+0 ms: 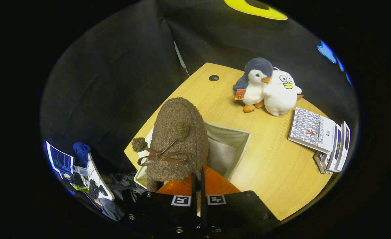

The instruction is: Open the storage box then place both shoes into the box .Put the left shoe in first, then the right shoe, with the right side of both shoes facing outward in a uniform manner.

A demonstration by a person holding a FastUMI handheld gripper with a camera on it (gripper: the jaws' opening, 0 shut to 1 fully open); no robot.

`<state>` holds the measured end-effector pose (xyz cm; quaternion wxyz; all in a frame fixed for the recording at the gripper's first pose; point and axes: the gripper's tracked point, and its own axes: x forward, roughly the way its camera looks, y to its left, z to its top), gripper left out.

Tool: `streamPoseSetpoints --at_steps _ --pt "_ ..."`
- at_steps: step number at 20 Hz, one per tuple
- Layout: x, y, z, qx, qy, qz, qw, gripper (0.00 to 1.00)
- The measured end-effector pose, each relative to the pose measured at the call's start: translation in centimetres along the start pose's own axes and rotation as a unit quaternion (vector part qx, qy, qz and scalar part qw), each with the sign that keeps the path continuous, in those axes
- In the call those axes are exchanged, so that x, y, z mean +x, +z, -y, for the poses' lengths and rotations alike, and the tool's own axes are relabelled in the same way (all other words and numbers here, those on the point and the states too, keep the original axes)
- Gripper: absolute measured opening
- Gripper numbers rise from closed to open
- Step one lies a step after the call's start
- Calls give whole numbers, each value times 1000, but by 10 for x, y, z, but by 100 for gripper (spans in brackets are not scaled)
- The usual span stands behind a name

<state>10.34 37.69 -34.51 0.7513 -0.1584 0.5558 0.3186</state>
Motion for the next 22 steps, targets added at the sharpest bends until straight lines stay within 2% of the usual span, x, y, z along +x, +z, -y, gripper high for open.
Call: streamPoseSetpoints --at_steps 7,9,10,11,13,14,16,17,19,22 --pt "64 -19 10 -13 -52 -58 997 4" --pt "71 -22 12 -19 -57 -67 996 4" --pt "70 -22 6 -18 -45 -64 997 4" --pt "66 -20 0 -15 -33 -60 998 15" --pt "49 -16 -7 -18 -18 -44 999 25" --pt "38 -14 -8 -25 -17 -35 999 34" --pt "11 -12 -10 -37 -7 -6 999 59" --pt "-5 -11 -9 -40 -5 14 999 75" --pt "-36 -8 -1 -40 -9 62 997 91" --pt "-93 2 24 -11 -39 178 983 93"
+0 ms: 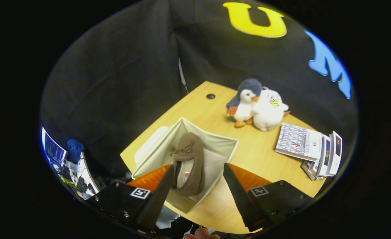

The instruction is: Open the storage box then place both shoes into the box .Put the left shoe in first, then the right shoe, with the right side of both shoes facing outward in a uniform manner.

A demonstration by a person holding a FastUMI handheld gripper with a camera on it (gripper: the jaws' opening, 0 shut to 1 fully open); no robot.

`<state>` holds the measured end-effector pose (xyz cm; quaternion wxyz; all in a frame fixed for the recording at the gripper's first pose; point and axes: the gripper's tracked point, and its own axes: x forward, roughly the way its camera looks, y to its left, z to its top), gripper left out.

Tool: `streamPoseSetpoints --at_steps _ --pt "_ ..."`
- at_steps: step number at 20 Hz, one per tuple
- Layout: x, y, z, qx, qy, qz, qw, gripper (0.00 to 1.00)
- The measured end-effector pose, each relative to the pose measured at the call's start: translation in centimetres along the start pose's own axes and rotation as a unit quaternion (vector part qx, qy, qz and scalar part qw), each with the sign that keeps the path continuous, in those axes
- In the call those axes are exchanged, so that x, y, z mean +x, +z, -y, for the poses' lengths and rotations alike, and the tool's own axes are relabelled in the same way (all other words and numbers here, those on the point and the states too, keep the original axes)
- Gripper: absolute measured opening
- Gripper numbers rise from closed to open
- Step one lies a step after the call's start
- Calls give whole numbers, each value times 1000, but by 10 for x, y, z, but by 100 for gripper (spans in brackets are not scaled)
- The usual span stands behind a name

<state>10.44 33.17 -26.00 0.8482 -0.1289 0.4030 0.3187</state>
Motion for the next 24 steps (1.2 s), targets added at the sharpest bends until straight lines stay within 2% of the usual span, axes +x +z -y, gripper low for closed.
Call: streamPoseSetpoints --at_steps 2,5,9,11,16,18,24 --pt "-34 14 17 24 -26 71 997 93" --pt "-98 40 56 36 -84 182 979 93" --pt "-200 69 112 33 -177 322 930 93" --pt "-247 80 136 37 -219 368 903 93" --pt "-339 94 157 48 -266 419 867 93" --pt "-349 90 161 50 -274 424 862 92" --pt "-350 85 161 54 -267 412 869 93"
